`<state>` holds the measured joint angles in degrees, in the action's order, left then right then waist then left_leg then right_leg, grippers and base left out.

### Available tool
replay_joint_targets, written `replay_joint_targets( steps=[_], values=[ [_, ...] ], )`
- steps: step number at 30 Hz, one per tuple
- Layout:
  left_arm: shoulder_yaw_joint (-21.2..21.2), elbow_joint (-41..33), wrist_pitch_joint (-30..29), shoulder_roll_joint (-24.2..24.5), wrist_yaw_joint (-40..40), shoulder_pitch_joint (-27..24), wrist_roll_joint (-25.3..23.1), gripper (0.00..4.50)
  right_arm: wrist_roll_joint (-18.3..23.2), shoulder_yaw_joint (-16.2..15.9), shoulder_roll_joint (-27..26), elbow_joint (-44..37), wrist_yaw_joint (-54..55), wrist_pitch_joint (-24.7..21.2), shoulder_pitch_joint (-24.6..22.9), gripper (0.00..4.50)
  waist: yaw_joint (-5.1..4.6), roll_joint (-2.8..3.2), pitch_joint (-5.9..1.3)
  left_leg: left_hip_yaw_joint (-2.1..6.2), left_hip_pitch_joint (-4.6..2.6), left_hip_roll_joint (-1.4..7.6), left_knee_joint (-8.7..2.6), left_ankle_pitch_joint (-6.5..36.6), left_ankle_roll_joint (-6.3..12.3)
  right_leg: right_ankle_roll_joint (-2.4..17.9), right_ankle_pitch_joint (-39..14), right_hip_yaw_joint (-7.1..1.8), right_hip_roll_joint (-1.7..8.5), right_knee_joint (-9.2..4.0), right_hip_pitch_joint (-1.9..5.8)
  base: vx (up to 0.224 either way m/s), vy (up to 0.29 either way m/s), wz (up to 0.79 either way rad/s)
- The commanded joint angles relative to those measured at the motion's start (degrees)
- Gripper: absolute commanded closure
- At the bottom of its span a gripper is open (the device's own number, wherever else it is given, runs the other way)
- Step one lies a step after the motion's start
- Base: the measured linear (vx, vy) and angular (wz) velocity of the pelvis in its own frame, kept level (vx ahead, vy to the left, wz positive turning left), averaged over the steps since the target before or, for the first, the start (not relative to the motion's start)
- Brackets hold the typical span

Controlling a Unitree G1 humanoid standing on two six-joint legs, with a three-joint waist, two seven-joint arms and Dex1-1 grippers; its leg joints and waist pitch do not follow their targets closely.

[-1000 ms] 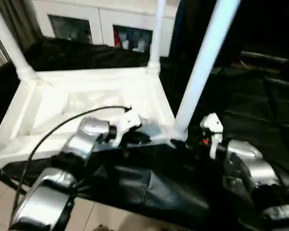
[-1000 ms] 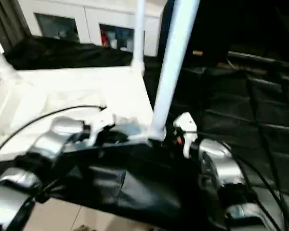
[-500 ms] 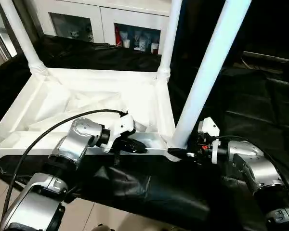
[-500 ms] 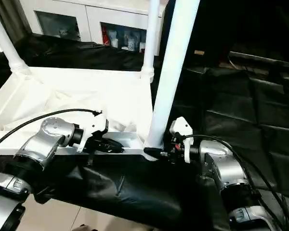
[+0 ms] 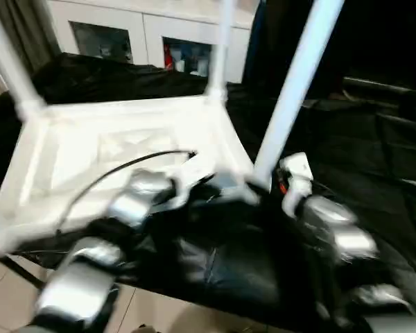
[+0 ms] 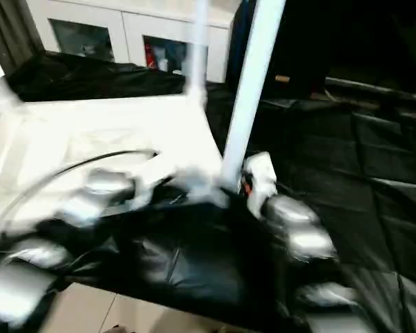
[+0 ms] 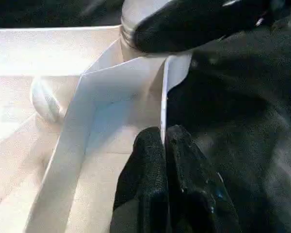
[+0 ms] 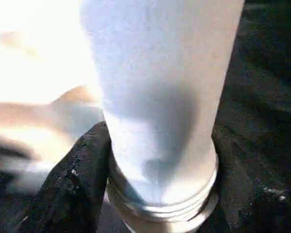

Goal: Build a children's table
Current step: Rotate leg to tighten

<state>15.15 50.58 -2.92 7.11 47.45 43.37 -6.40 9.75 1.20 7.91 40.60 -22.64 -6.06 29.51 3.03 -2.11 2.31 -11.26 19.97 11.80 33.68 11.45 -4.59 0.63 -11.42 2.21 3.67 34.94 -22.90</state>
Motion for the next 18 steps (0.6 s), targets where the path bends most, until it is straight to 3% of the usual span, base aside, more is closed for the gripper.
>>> replay_joint_targets(
  steps=[1, 6, 7, 10, 18],
  values=[
    [0.2, 0.8, -0.4, -3.2, -2.7, 0.4, 0.9, 4.5, -2.7, -2.0, -2.1, 4.6, 4.3, -2.9, -1.0, 1.8, 0.1, -0.16, -2.59, 0.95, -0.26, 1.42, -4.33, 12.7, 0.18, 10.0, -16.9, -2.41, 4.23, -5.16, 2.09, 0.0, 0.0, 0.0],
    [1.0, 1.7, 1.3, -4.7, -1.9, 0.5, 0.4, 4.5, -5.9, -4.3, -3.9, 6.1, 5.4, 1.2, 0.9, 1.8, 0.13, -0.17, -2.66, 0.87, 0.04, 1.29, -4.26, 11.6, 1.15, 9.8, -15.5, -2.31, 4.21, -5.11, 2.19, 0.0, 0.0, 0.0],
    [1.0, 1.9, 2.0, -4.4, -1.3, 0.3, 0.4, 4.5, -6.1, -4.3, -4.0, 6.3, 5.0, 2.5, 1.2, 1.24, 0.22, -0.16, -2.64, 0.86, 0.03, 1.33, -4.28, 11.7, 1.49, 9.5, -15.9, -2.34, 4.26, -5.15, 2.25, 0.0, 0.0, 0.0],
    [0.8, 1.9, 3.3, -3.3, 0.2, 0.0, 0.4, 4.5, -5.9, -4.4, -3.4, 6.2, 3.1, 4.4, 1.4, 1.05, 0.24, -0.16, -2.66, 0.89, 0.08, 1.41, -4.33, 11.7, 1.7, 9.5, -15.9, -2.3, 4.27, -5.11, 2.2, 0.0, 0.0, 0.0],
    [2.4, -4.0, 3.1, 2.9, 13.3, -3.4, 2.2, 4.5, -2.6, -7.7, 4.9, -1.7, -20.5, 7.2, -2.7, 0.97, 0.7, -0.35, -2.86, 0.73, 0.42, 1.64, -3.96, 8.5, 4.86, 12.2, -7.4, -2.25, 4.27, -4.14, 2.8, 0.0, 0.0, 0.0]
  ],
)
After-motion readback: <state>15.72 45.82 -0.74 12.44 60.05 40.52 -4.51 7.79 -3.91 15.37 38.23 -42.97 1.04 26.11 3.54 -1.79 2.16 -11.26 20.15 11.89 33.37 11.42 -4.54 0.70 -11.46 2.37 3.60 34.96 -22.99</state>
